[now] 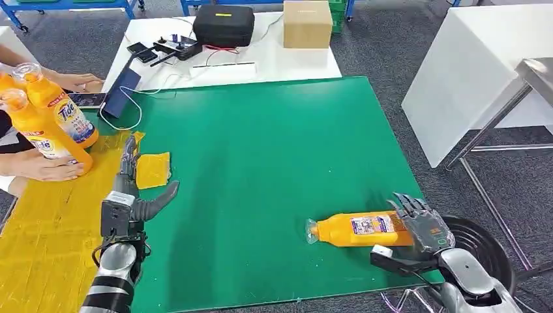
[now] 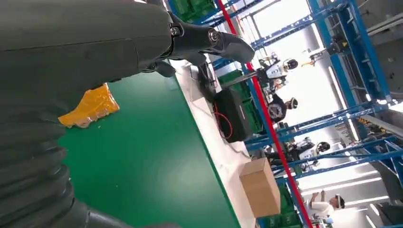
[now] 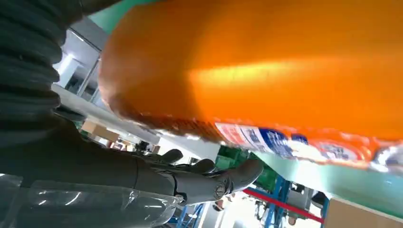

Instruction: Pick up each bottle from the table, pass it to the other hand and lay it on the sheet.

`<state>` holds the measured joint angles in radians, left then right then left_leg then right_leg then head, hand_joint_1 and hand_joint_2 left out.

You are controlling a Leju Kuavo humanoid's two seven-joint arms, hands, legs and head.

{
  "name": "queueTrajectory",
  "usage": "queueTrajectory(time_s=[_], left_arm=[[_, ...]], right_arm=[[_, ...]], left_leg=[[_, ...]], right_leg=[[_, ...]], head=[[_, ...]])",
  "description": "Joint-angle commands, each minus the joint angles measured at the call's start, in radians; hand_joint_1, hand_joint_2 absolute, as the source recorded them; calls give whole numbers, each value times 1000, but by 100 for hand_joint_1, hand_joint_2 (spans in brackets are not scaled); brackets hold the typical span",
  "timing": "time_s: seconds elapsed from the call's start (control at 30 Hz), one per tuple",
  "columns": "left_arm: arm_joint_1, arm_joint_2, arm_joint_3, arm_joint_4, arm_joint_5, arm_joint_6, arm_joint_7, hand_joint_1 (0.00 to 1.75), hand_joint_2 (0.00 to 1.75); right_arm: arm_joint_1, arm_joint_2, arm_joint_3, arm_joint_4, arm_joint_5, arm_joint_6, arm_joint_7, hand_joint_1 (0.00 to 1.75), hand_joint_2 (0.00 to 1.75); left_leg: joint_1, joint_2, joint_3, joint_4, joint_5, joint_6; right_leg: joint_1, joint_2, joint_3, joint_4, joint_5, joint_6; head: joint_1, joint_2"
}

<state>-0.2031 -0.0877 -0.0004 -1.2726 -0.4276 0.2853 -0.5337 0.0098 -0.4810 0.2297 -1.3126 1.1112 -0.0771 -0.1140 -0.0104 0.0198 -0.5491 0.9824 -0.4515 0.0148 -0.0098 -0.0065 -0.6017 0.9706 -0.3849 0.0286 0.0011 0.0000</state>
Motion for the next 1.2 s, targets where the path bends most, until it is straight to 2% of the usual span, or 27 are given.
queueTrajectory(time_s=[0.03, 0.07, 0.13, 0.2, 0.43, 0.47, 0.5, 0.53, 0.67, 0.77, 0.9, 1.03, 1.13, 1.2], left_arm=[[-9, -5, -7, 24, 5, -8, 7, 0, 175], [-11, -5, -7, 26, 5, -8, 7, 0, 175], [-18, -5, -6, 36, 6, -8, 5, 0, 175], [-22, -4, -6, 41, 7, -9, 4, 0, 175], [-29, -5, -3, 52, 9, -13, 1, 0, 175], [-29, -6, -3, 52, 9, -13, 1, 0, 175], [-30, -7, -1, 53, 9, -14, -1, 0, 175], [-29, -9, 0, 49, 9, -16, -1, 0, 175], [-16, -16, -6, 34, -5, -27, 12, 0, 175], [-13, -19, -8, 31, -6, -28, 13, 0, 175], [-7, -26, -17, 22, -16, -27, 19, 0, 175], [-3, -21, -21, 21, -17, -35, 21, 0, 175], [-20, -20, -31, 48, -13, -49, 21, 0, 175], [-25, -22, -32, 55, -11, -49, 21, 0, 175]], right_arm=[[-12, 53, 15, 106, 4, -19, 1, 115, 175], [-12, 55, 15, 107, 4, -19, 1, 129, 175], [-17, 59, 15, 117, 0, -18, -8, 134, 175], [-24, 57, 18, 127, -4, -14, -15, 131, 175], [-50, 69, 19, 143, -3, -25, -32, 141, 175], [-52, 72, 20, 142, -3, -24, -31, 147, 175], [-55, 82, 16, 134, 16, -67, -37, 171, 175], [-61, 118, -9, 129, 22, -131, -45, 175, 175], [-110, 278, -71, 62, 31, -290, -2, 175, 175], [-119, 292, -66, 55, 37, -286, 1, 175, 175], [-126, 388, -123, 16, -46, -360, -48, 175, 175], [-143, 455, -151, -13, -211, -350, -113, 175, 175], [-189, 514, -180, 40, -356, -314, -168, 175, 175], [-200, 519, -177, 56, -357, -313, -169, 175, 175]], left_leg=[[1, -2, 1, -1, 0, -1], [2, -3, 2, 0, 0, -2], [2, -2, 2, 0, -1, -2], [2, -2, 2, -1, -1, -2], [2, -1, 3, 0, 0, -1], [3, -2, 3, 0, -1, -2], [2, -1, 2, 0, 0, -1], [3, -2, 2, 0, 0, -2], [2, 2, 1, 0, -1, -2], [2, 2, -2, 0, 0, -1], [3, 0, -1, 0, 1, -1], [4, 2, -2, 1, 0, -2], [4, 0, -2, 1, 0, -3], [4, -1, -3, 1, 0, -2]], right_leg=[[1, -1, 2, -2, 0, -1], [2, -1, 3, -2, 0, -1], [2, 0, 3, -2, -1, -1], [2, -1, 3, -2, 0, -1], [2, 0, 2, -2, 0, 0], [3, 0, 3, -2, 0, -1], [2, 0, 2, -2, 0, 0], [2, 0, 3, -2, 0, -1], [2, 3, 1, -1, 1, -1], [1, 3, -2, 0, 1, -1], [3, 1, -2, 0, 0, -1], [4, 4, -2, 1, -1, -1], [4, 3, -3, 1, -1, -1], [4, 2, -3, 1, -1, -1]], head=[[0, 0], [0, 0], [0, 0], [0, 0], [0, 0], [0, 0], [0, 0], [0, 0], [0, 0], [0, 0], [0, 0], [0, 0], [0, 0], [0, 0]])
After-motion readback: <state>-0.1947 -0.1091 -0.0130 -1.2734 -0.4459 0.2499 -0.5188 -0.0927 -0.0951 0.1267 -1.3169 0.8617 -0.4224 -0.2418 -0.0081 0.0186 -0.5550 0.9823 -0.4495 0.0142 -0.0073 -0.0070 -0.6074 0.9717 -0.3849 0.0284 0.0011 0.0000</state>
